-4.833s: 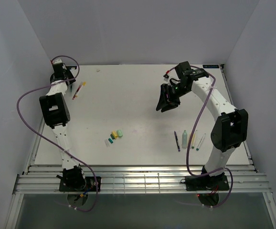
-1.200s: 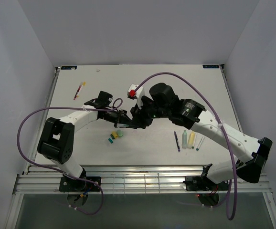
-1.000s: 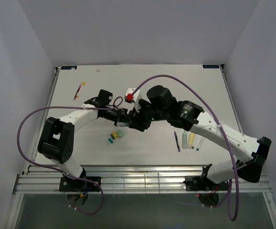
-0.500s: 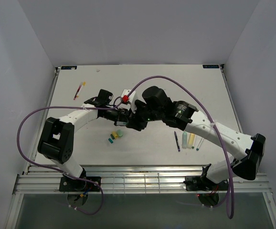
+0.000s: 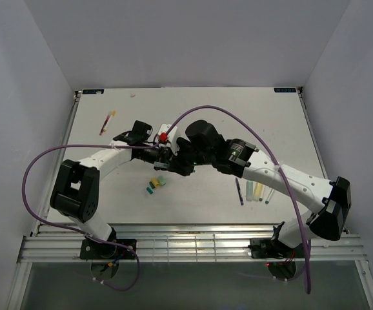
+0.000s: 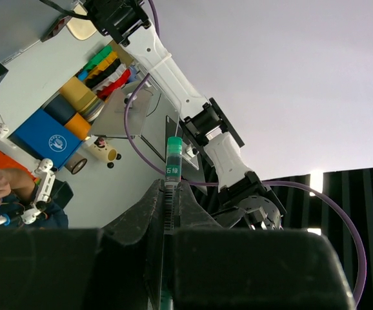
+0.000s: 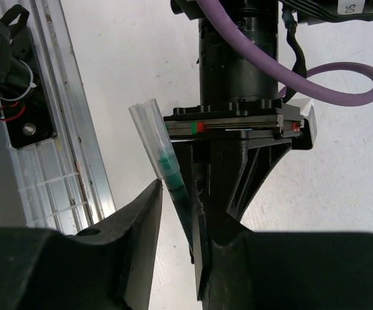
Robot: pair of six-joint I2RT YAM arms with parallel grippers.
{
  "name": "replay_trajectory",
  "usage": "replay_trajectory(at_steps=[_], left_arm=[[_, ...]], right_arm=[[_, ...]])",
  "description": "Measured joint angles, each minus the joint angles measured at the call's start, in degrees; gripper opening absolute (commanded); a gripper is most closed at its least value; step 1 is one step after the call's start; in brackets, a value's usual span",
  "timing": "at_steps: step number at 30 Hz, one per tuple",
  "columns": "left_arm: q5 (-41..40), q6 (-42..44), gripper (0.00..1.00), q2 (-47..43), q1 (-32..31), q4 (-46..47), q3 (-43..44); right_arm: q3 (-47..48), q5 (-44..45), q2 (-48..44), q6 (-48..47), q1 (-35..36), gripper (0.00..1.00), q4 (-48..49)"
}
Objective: Open the pen caps
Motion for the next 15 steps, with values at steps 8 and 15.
replay_trajectory(at_steps=[8, 15], left_arm=[[-0.26, -0.66, 0.0, 0.0, 0.0, -0.11, 0.0], [-0.35, -1.16, 0.0, 0.0, -0.09, -0.09, 0.79]], right_arm=[[-3.69, 2.99, -0.83, -0.31, 0.33, 0.37, 3.52], [-6.29, 5.6, -2.78, -1.36, 0.96, 0.31, 6.12]])
